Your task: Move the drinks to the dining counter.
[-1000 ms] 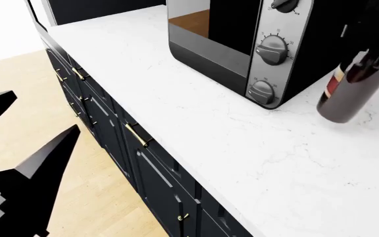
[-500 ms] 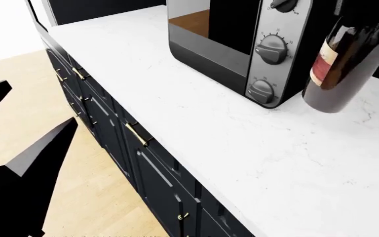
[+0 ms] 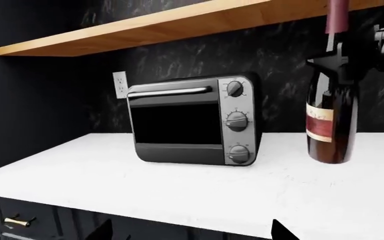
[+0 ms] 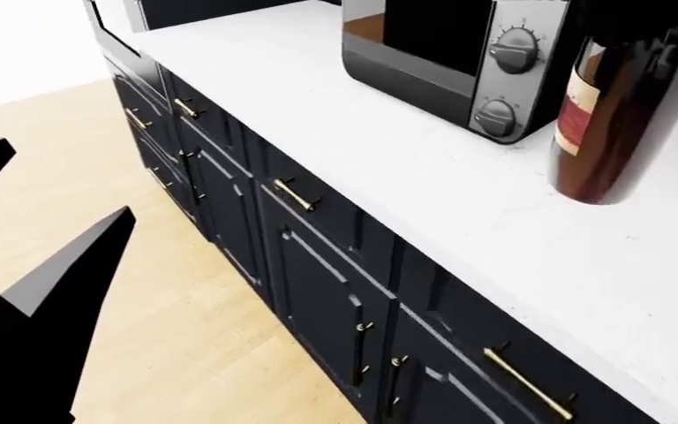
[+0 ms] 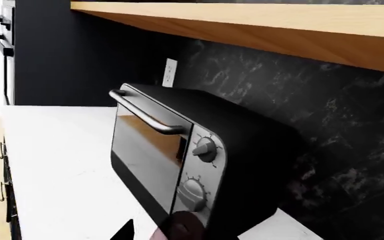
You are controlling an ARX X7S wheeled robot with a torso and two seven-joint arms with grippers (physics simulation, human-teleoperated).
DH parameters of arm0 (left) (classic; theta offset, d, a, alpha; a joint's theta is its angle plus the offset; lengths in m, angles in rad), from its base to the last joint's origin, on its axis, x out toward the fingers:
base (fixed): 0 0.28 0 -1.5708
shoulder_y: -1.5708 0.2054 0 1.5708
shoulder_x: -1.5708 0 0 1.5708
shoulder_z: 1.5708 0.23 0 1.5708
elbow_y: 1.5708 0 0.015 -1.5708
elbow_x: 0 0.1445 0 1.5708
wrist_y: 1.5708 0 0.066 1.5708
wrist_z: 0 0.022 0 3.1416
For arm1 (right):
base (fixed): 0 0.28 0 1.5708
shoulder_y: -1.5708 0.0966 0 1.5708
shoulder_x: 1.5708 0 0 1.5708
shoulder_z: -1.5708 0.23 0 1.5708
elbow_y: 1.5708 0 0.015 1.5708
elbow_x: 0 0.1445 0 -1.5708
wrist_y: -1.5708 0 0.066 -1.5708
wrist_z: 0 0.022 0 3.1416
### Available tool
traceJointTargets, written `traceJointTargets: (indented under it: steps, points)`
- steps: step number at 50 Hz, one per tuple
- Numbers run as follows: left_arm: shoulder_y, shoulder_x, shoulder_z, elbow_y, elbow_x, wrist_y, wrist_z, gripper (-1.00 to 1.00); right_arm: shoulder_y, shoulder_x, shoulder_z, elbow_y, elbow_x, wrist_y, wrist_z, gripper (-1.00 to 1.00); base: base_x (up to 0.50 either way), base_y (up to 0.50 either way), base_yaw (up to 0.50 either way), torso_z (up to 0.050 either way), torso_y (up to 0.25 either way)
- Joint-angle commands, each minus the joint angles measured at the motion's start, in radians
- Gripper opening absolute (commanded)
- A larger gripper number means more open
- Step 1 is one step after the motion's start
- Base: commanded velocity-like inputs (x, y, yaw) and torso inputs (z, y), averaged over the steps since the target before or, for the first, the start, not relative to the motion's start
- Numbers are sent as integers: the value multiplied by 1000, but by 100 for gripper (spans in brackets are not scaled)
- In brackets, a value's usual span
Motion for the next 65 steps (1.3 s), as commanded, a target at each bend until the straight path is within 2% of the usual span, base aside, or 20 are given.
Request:
traceJointTargets:
  steps: [1,7,50,65]
  points:
    - [-5,-4,2,0,0,4,1,100,35,-15,4,-3,-64,48,-34,-100,-534,142,0,0,0]
    - [-6,-5,5,0,-2,8,0,100,59,-19,-27,-13,-102,106,-22,-100,-272,-67,333,0,0]
    - [-8,-4,14,5,2,10,4,100,44,-15,-14,-43,-92,107,-55,-100,-76,-122,500,0,1]
    - [-6,-1,16,6,5,8,5,100,39,-4,6,-66,-92,92,-81,-100,-360,348,33,1,1]
